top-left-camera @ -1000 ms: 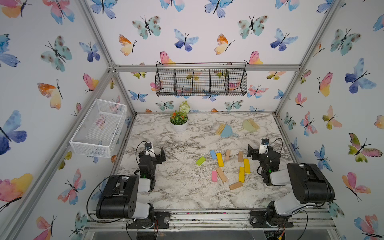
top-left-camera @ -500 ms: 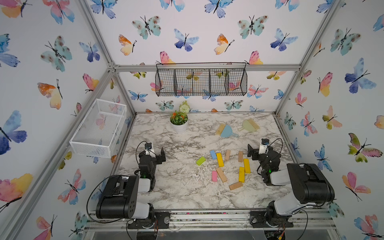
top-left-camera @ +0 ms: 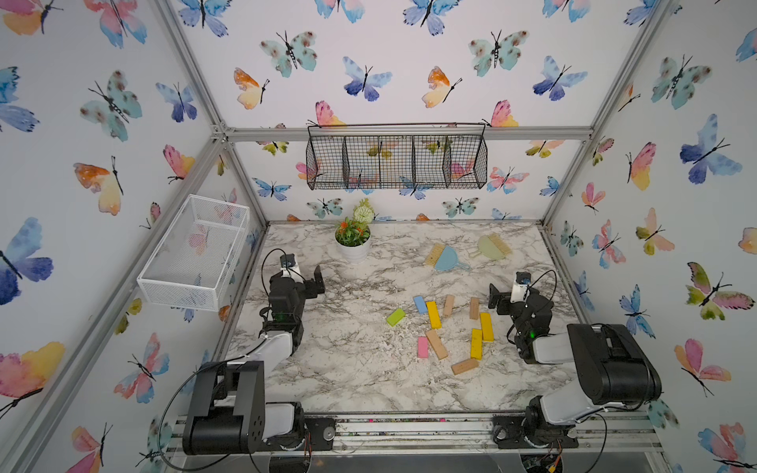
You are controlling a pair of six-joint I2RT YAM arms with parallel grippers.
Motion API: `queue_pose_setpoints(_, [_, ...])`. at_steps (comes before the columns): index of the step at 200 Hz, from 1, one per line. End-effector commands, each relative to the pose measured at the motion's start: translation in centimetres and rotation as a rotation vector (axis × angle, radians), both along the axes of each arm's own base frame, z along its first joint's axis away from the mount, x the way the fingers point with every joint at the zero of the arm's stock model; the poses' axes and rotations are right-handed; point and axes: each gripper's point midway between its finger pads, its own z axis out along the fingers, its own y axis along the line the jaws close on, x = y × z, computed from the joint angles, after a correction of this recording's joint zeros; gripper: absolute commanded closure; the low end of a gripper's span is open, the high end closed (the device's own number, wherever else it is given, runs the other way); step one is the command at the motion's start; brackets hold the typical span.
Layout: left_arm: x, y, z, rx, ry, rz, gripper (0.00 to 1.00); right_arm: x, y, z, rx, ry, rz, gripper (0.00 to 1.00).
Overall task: Assemble the letter k with building blocks
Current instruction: Pick up the building block from the center of the board.
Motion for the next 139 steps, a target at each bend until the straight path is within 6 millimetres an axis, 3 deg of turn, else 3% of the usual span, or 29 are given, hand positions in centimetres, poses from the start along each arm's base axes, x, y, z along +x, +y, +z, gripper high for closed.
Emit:
queue_pose_setpoints(1, [0.1, 0.0, 0.9, -0.123, 0.075, 0.027, 0.02, 1.0, -1.2, 1.5, 0.013, 0.047, -0.082, 0.02])
queue_pose_setpoints(28, [1.7, 0.2, 2.2, -0.264, 0.200, 0.094, 0.02, 1.5, 0.1, 3.1, 0.132, 0.082, -0.043, 0.01])
queue_pose_setpoints(48, [2.4, -2.6, 3.3, -0.352, 0.261, -0.015, 0.02, 2.5, 2.1, 5.0, 0.253, 0.095, 0.039, 0.02])
queue_pose_setpoints(72, [1.9, -6.0, 6.1, -0.417, 0.238, -0.172, 0.02, 3.1, 4.2, 7.2, 0.391, 0.112, 0.119, 0.02])
queue_pose_setpoints(97, [0.9, -9.4, 8.4, -0.329, 0.225, -0.301, 0.02, 3.2, 3.4, 6.9, 0.452, 0.145, -0.009, 0.02])
queue_pose_setpoints(119, [0.5, -12.1, 8.3, -0.282, 0.261, -0.392, 0.02, 3.3, 3.9, 6.0, 0.359, 0.247, -0.064, 0.02])
queue_pose_setpoints(139, [-0.1, -15.6, 6.1, -0.226, 0.355, -0.487, 0.02, 2.6, 5.8, 5.5, 0.357, 0.283, -0.012, 0.01])
